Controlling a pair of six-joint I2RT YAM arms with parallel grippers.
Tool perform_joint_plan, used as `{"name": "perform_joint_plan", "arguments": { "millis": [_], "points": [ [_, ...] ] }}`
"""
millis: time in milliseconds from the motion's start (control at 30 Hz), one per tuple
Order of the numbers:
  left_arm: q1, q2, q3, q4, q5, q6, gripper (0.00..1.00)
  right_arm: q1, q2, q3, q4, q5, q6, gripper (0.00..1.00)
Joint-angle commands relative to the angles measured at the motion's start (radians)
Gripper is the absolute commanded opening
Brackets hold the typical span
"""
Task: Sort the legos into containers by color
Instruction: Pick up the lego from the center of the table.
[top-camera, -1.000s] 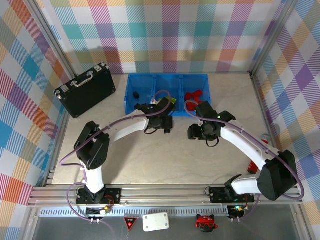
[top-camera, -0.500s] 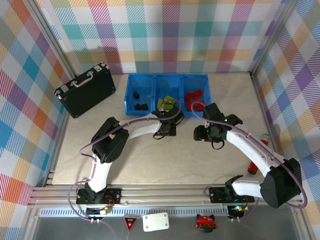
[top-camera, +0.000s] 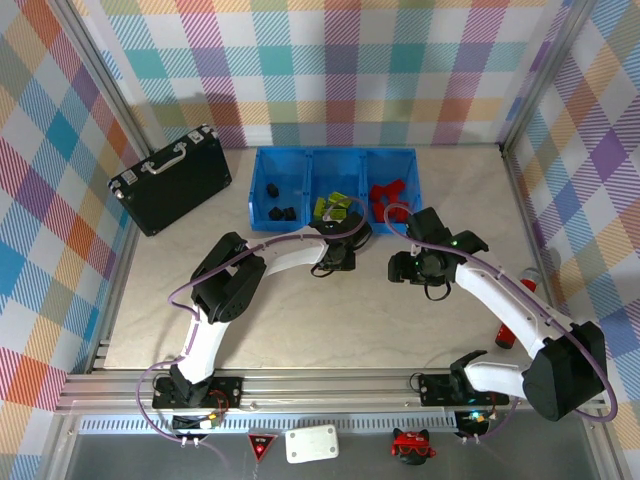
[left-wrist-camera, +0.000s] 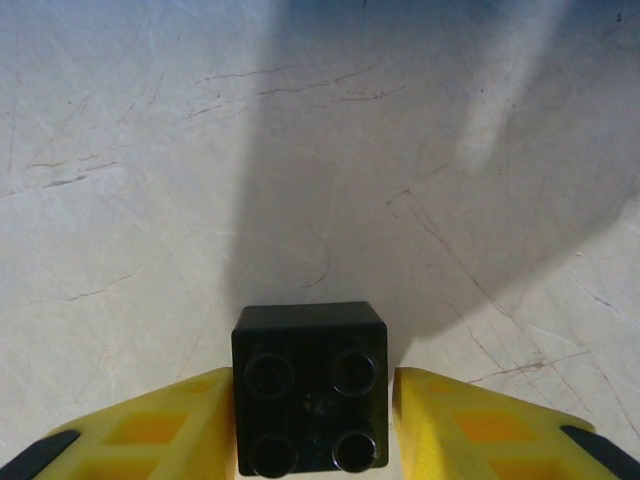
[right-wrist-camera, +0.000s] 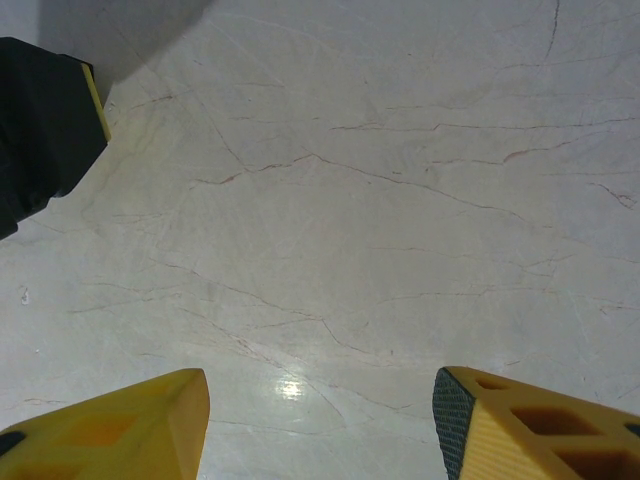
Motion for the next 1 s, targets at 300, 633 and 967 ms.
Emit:
{"name": "perform_joint_plan", "arguments": {
  "millis": [300, 633, 967],
  "points": [
    [-0.009, -0.004, 0.020, -0.028, 0.000, 0.012, 0.34, -0.008, -0.026, -0.017, -0.020, -0.023, 0.006, 0.62],
    [-0.009, -0.064, 0.011, -0.042, -0.016, 0.033, 0.32, -0.008, -0.014, -0.016, -0.014, -0.029, 0.010, 0.62],
    [0.038, -0.247, -0.039, -0.089, -0.050, 0.075, 0.32, -0.008, 0.004, -0.001, -0.012, -0.035, 0.011, 0.62]
  ]
}}
